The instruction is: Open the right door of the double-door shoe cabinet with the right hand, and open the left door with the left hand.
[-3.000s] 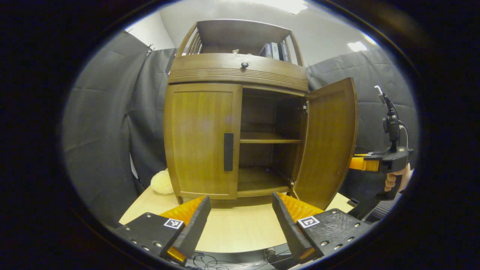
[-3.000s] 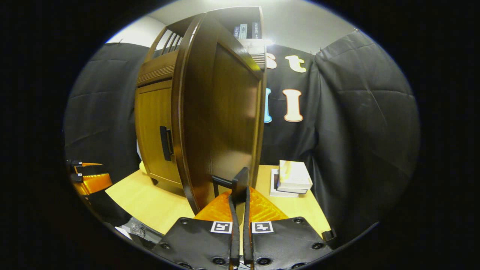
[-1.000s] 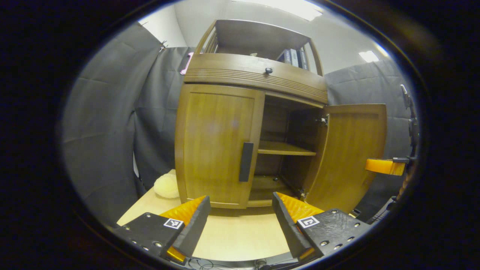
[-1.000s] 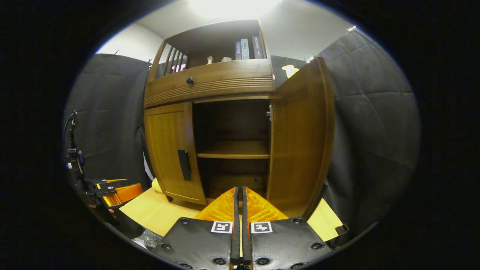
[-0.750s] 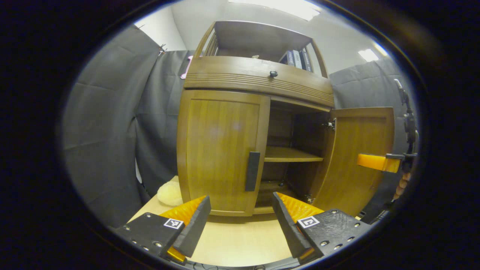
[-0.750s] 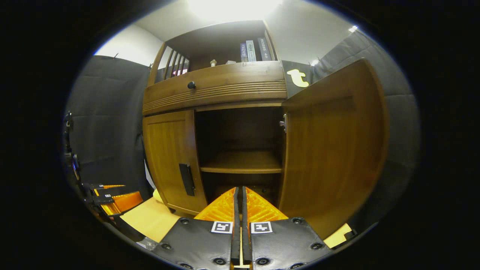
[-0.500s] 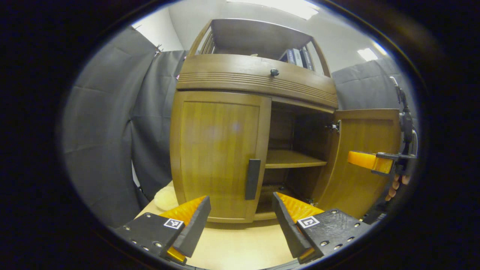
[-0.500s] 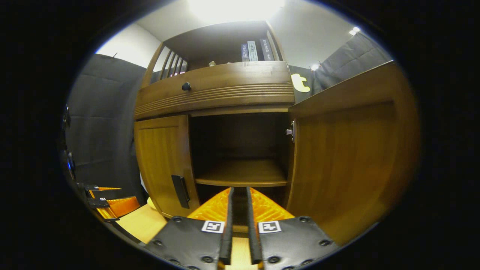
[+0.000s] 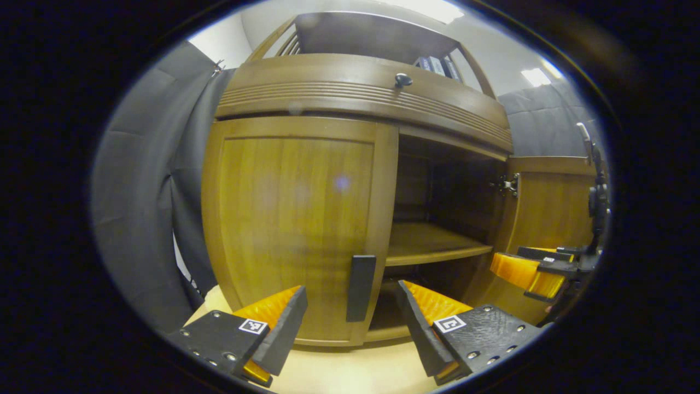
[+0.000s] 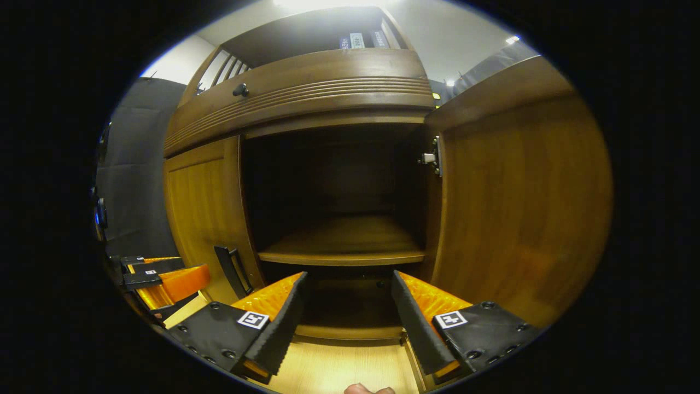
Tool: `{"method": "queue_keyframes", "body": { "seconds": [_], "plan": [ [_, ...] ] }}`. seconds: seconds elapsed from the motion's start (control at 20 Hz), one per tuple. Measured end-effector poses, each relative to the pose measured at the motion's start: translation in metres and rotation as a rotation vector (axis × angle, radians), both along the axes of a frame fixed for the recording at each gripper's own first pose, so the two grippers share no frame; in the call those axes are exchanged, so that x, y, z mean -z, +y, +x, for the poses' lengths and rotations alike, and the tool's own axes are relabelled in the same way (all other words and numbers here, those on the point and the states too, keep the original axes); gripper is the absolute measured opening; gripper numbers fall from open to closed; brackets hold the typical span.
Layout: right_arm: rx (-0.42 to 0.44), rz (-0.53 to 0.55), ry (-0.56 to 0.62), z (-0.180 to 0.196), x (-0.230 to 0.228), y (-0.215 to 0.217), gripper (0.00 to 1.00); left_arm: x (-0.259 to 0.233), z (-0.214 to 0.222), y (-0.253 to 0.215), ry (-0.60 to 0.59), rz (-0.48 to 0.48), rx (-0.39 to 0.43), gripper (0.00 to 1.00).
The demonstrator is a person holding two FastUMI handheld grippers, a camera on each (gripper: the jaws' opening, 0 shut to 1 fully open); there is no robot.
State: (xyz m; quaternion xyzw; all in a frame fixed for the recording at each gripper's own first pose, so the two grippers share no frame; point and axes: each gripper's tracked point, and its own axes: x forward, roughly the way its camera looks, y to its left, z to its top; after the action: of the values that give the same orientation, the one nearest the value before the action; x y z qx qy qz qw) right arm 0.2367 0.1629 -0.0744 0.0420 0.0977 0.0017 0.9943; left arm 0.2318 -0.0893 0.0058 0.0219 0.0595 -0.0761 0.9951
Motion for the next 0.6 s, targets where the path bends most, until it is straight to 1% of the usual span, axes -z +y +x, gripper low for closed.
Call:
{"method": "queue_keyframes", "body": {
  "seconds": [0.05, 0.15, 0.25, 0.3, 0.45, 0.55, 0.6],
  "plan": [
    [-0.001, 0.002, -0.004, 0.002, 0.0, 0.0, 0.99, 0.002, 0.01, -0.002, 0.001, 0.001, -0.011, 0.95],
    [-0.007, 0.01, -0.012, 0.007, -0.001, 0.002, 0.97, 0.013, 0.027, -0.004, 0.01, 0.007, -0.031, 0.95],
    [-0.008, 0.016, -0.008, 0.009, 0.001, 0.003, 0.99, 0.022, 0.042, -0.011, 0.037, 0.01, -0.014, 0.95],
    [-0.01, 0.019, -0.005, 0.009, 0.001, 0.003, 0.99, 0.025, 0.051, -0.014, 0.043, 0.022, -0.02, 0.95],
    [-0.005, 0.022, 0.002, 0.01, 0.003, 0.001, 0.97, 0.031, 0.061, -0.017, 0.053, 0.052, -0.047, 0.95],
    [-0.004, 0.035, 0.008, 0.01, 0.004, 0.002, 0.96, 0.039, 0.067, -0.015, 0.066, 0.051, -0.065, 0.95],
    [-0.002, 0.04, 0.013, 0.011, 0.004, 0.003, 0.95, 0.044, 0.071, -0.013, 0.075, 0.049, -0.076, 0.89]
  ]
}}
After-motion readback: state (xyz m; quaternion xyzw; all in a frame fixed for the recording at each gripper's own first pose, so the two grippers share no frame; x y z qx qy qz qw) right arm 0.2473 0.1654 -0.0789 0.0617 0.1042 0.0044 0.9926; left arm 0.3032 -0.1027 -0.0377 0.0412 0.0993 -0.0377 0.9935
